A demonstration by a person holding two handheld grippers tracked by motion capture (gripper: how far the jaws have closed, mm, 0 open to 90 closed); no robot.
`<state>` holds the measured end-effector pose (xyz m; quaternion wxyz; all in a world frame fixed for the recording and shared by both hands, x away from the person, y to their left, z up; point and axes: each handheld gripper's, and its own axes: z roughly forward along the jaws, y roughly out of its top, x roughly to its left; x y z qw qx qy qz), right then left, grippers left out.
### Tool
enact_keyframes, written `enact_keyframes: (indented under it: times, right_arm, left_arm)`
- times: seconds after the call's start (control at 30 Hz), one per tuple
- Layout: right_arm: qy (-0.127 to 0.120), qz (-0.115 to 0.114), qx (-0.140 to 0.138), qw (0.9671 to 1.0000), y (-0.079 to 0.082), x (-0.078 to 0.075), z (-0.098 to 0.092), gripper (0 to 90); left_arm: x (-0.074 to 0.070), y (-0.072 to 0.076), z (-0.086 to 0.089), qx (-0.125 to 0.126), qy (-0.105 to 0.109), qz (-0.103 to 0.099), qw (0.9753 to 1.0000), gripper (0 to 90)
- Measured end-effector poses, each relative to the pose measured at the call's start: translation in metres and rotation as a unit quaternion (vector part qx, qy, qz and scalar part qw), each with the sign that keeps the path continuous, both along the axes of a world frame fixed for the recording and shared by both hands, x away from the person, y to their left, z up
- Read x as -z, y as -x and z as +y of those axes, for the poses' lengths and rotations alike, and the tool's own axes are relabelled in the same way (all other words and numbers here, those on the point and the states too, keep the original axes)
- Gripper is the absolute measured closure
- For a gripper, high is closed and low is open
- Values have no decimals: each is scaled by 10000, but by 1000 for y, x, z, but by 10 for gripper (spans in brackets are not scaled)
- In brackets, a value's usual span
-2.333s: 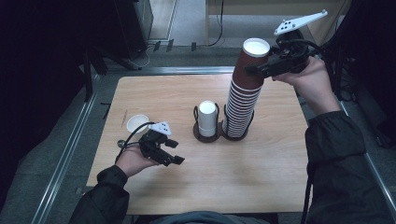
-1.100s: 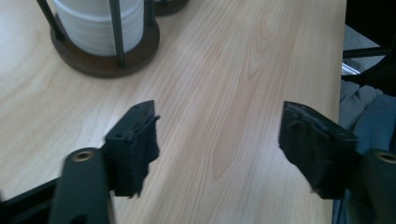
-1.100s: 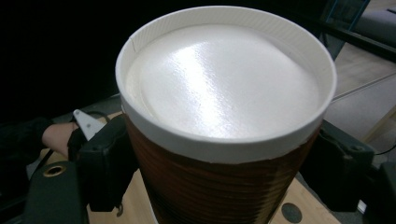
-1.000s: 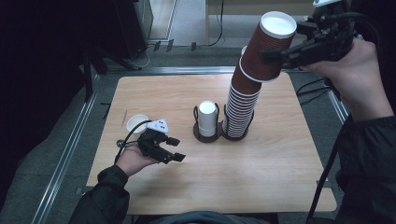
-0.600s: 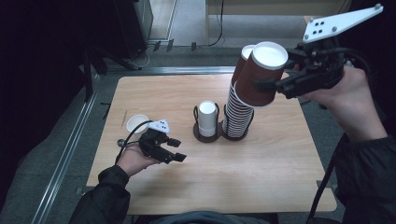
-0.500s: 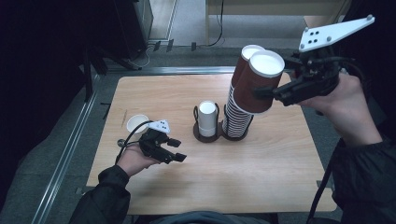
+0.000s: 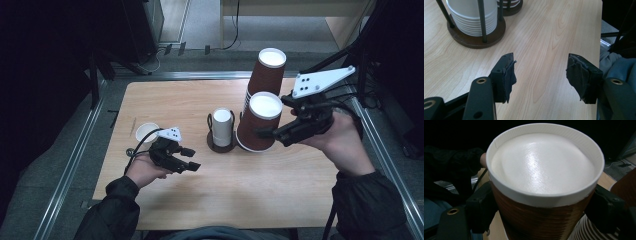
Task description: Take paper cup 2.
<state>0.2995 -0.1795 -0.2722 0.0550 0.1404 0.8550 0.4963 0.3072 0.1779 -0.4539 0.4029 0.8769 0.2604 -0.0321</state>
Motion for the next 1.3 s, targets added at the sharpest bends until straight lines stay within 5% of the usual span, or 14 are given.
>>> enact_keyframes:
  times: [0.23, 0.5, 0.8, 1.0, 1.3]
  right_arm:
    - [69, 54, -93, 9999, 0, 28, 10, 195]
    - [59, 209, -176, 9996, -2, 67, 16, 195]
    - [137, 340, -268, 9990, -4, 101, 24, 195]
    - [184, 439, -322, 9983, -4, 123, 29, 195]
    - [201, 644, -415, 9969, -9, 155, 36, 194]
  left_arm:
    - [0, -3, 0, 159, -135, -167, 9996, 382]
    - [-1, -14, -2, 70, -39, 118, 9999, 322]
    - [6, -17, -8, 367, 101, 327, 9987, 133]
    - [4, -12, -12, 367, -190, 66, 9991, 157]
    - [2, -10, -10, 270, -210, -86, 9994, 161]
